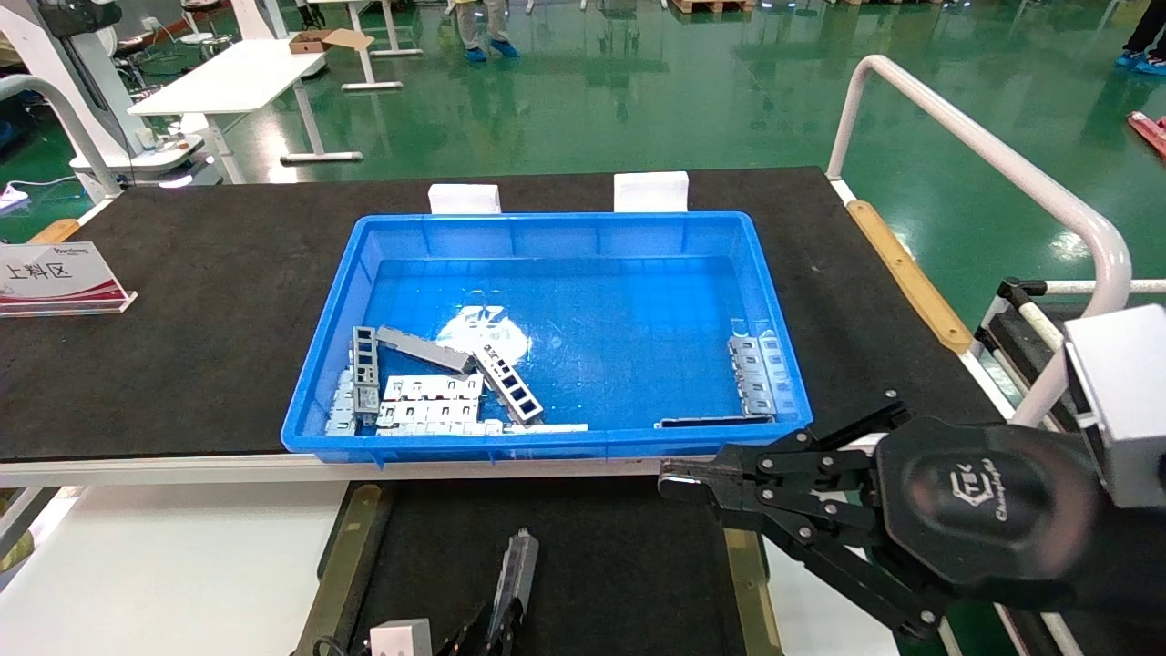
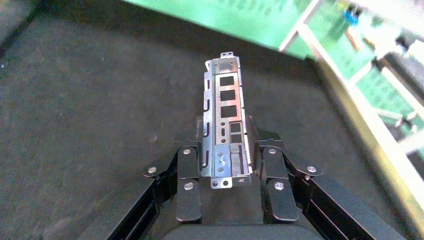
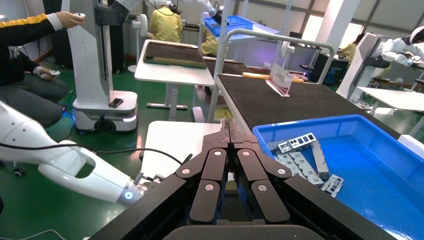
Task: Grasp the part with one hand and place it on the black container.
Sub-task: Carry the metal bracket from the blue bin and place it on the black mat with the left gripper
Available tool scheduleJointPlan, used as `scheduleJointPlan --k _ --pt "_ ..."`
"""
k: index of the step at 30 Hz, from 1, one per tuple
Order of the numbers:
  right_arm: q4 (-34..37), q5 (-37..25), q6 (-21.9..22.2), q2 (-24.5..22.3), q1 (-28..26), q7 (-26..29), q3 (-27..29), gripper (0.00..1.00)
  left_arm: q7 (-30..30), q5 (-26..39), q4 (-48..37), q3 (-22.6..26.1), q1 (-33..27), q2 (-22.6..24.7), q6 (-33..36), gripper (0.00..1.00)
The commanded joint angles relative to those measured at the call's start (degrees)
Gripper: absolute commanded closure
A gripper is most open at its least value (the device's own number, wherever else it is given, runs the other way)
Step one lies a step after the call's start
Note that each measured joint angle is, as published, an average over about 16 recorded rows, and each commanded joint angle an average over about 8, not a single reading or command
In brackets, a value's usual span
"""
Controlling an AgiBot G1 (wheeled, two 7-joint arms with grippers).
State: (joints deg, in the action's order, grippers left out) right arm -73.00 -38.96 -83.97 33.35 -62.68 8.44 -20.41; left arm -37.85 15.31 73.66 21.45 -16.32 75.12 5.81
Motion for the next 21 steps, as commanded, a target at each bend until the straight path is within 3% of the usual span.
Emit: scheduleJointPlan --k 1,21 --pt "0.0 0.0 0.0 0.0 0.0 0.0 0.0 1.00 -1.4 0.8 -0.8 -2.9 0.1 2.7 0.4 1.00" --pt "0.0 0.0 0.0 0.0 0.0 0.0 0.0 1.00 -2.1 -11.8 -21.8 8.6 -13.7 3.1 8.1 1.00"
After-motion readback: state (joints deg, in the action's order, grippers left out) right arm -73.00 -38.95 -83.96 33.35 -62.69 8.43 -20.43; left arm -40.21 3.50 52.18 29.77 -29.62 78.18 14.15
